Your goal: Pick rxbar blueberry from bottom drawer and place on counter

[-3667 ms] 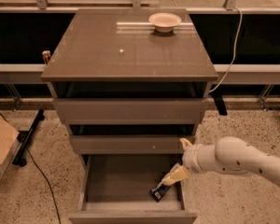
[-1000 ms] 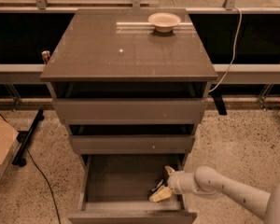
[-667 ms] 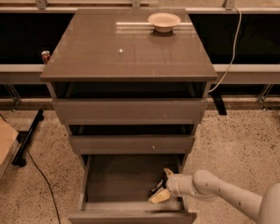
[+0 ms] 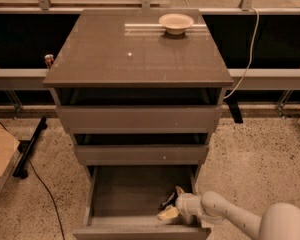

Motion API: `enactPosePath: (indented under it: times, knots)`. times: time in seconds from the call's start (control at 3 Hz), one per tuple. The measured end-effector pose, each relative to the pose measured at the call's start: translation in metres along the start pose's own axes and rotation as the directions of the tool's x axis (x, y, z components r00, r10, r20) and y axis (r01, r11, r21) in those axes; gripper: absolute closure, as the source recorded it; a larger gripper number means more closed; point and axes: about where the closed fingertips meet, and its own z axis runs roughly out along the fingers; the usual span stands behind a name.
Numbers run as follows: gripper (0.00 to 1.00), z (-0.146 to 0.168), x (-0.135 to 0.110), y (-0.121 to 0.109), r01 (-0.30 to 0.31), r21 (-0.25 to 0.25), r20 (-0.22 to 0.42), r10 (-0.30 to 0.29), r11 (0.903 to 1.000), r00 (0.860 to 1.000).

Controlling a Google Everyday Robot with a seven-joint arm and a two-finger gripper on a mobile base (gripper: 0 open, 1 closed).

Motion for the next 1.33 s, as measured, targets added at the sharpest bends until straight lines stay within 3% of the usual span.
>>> enactPosePath:
  times: [0.33, 1.0, 1.33]
  knots:
    - [0.03, 0.018, 0.022, -0.020, -0.050, 0.041, -0.002, 0.050, 0.9979, 0.999]
    - [0.49, 0.026, 0.041, -0.033, -0.092, 0.103, -0.029, 0.096, 0.9904, 0.995]
    - [0.80, 0.025, 0.049, -0.033, -0.115, 0.132, -0.045, 0.122, 0.9846, 0.992]
